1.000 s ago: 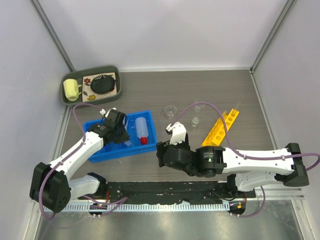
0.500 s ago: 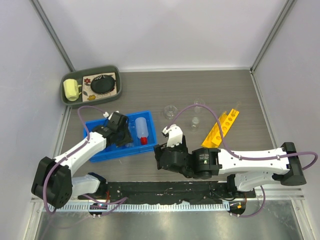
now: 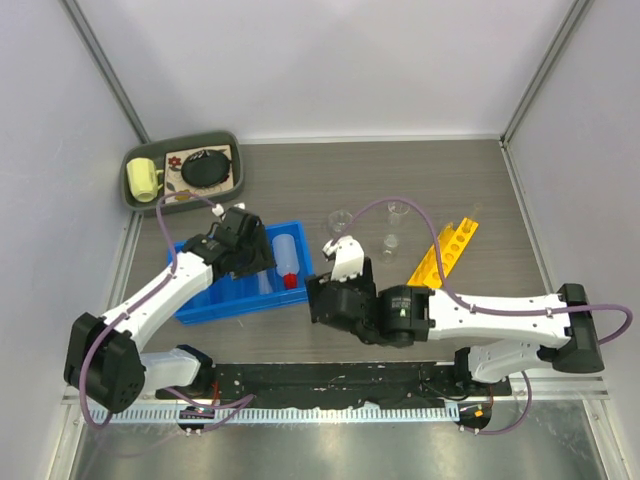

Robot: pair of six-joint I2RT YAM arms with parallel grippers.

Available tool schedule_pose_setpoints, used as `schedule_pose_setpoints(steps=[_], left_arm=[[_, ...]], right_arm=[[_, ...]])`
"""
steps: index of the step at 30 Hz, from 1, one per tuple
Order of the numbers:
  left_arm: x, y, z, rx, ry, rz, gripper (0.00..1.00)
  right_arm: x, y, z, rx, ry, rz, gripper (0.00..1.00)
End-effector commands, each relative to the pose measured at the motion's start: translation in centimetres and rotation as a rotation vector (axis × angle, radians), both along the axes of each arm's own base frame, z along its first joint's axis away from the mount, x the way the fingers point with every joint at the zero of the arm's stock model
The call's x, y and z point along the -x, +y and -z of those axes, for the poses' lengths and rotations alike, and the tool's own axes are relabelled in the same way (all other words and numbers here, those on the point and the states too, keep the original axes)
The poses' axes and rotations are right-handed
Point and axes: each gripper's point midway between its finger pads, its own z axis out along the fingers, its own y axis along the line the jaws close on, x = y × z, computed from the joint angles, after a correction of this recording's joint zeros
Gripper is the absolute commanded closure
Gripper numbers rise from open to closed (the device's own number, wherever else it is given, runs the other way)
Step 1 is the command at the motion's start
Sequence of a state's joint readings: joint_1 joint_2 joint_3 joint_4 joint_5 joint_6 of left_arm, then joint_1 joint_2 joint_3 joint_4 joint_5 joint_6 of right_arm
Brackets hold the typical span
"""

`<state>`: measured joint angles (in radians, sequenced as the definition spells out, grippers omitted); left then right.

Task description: Organize the chemistry lab equipment

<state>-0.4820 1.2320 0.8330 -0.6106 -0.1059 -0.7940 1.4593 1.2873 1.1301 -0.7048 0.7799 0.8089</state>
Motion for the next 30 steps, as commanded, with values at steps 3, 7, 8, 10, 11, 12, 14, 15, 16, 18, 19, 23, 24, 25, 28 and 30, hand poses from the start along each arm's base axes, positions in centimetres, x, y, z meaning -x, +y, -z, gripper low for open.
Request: schedule_pose_setpoints(steps=[3, 7, 8, 10, 11, 12, 14, 15, 16, 18, 19, 23, 24, 25, 28, 30], left_arm=[[-1.1, -0.3, -7.1, -0.013, -0.125, 0.065, 0.35], [-1.3, 0.4, -10.3, -0.048, -0.183, 0.089, 0.34], [-1.0, 0.8, -10.6, -0.068, -0.179, 0.096, 0.34], [-1.2, 1.8, -11.9, -0.113, -0.216, 0.099, 0.34], [-0.8, 2.4, -12.0, -0.136, -0.211, 0.098, 0.34], [-0.7, 2.9, -12.5, -0.159, -0.229, 0.105, 0.34], [-0.2, 4.3, -12.8, -0.217, -0.235, 0.091, 0.34], [0.2, 5.0, -13.3, -0.236, -0.253, 0.084, 0.34], [0.5, 5.5, -13.2, -0.258, -0.25, 0.076, 0.34], [1.3, 6.8, -13.1, -0.29, -0.252, 0.055, 0.33], [1.9, 7.1, -13.2, -0.287, -0.263, 0.056, 0.33], [3.6, 8.6, -13.0, -0.303, -0.264, 0.037, 0.32], [4.0, 9.1, -12.8, -0.312, -0.267, 0.03, 0.32], [4.5, 9.6, -13.0, -0.317, -0.271, 0.022, 0.32], [5.1, 10.5, -13.7, -0.329, -0.292, -0.001, 0.31], [5.2, 11.0, -14.2, -0.341, -0.303, -0.022, 0.3]], right_arm=[[-6.6, -0.3, -2.4, -0.021, -0.034, 0.113, 0.13], [-12.0, -1.5, -1.8, -0.031, 0.001, 0.196, 0.12], [-12.7, -1.6, -1.5, -0.024, 0.008, 0.197, 0.12], [-15.0, -1.8, -0.5, -0.012, 0.034, 0.222, 0.13], [-15.7, -1.8, 0.1, 0.002, 0.042, 0.221, 0.12], [-16.7, -1.5, 0.9, 0.013, 0.052, 0.228, 0.13], [-18.2, -1.8, 2.0, 0.028, 0.077, 0.24, 0.12], [-19.0, -1.4, 2.9, 0.048, 0.083, 0.236, 0.12], [-19.6, -1.4, 3.2, 0.054, 0.088, 0.242, 0.12], [-21.3, -1.6, 3.5, 0.051, 0.099, 0.26, 0.12], [-21.9, -1.6, 4.6, 0.071, 0.115, 0.265, 0.12], [-24.4, -2.0, 6.1, 0.097, 0.136, 0.292, 0.13], [-25.1, -2.3, 6.0, 0.098, 0.13, 0.302, 0.13], [-25.5, -2.3, 6.8, 0.113, 0.139, 0.306, 0.13], [-26.7, -2.1, 7.9, 0.125, 0.151, 0.314, 0.13], [-27.4, -2.0, 8.1, 0.126, 0.149, 0.32, 0.13]])
